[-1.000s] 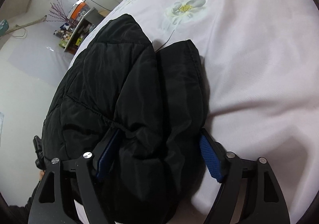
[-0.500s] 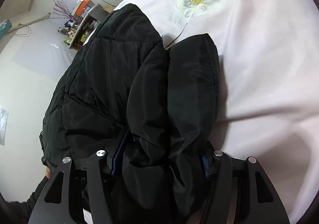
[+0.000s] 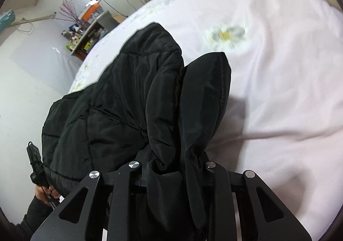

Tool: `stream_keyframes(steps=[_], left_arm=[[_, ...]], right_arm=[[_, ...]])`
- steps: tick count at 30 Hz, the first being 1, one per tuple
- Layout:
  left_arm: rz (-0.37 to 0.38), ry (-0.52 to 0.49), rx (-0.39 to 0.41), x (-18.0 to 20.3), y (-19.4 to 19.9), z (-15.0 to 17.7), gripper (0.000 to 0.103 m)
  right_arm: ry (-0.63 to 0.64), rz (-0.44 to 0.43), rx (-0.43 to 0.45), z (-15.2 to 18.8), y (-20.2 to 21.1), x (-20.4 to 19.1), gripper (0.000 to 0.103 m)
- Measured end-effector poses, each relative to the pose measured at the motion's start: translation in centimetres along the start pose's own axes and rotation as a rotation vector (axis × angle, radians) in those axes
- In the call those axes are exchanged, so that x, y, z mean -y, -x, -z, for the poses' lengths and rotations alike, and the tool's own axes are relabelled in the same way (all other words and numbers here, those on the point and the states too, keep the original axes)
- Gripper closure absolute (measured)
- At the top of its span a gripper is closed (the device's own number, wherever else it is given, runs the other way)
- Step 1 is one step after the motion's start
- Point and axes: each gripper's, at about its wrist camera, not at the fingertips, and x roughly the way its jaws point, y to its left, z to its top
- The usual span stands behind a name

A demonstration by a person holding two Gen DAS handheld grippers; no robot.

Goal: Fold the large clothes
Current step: 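Lift the held jacket edge with both tools and fold it over the bundle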

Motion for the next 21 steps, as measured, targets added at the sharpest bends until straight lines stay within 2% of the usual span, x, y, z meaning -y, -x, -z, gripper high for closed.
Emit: stream_keyframes(steps=[8, 15, 21], left_arm=[[0.017, -0.008, 0.049, -0.5, 4.0, 0.1, 0.081], [0.021, -0.011, 0.072, -1.2, 5.4, -0.1, 0.081], [0.017, -0.014, 0.097, -1.2, 5.5, -2.1, 0.081]], right_arm=[[0.041, -0.028, 0.027, 0.9, 3.3, -2.2, 0.079], [0.054, -0.050, 0.037, 0.4, 3.3, -3.8, 0.079], [0.073, -0.063, 0.048, -0.8, 2.4, -5.1, 0.079]])
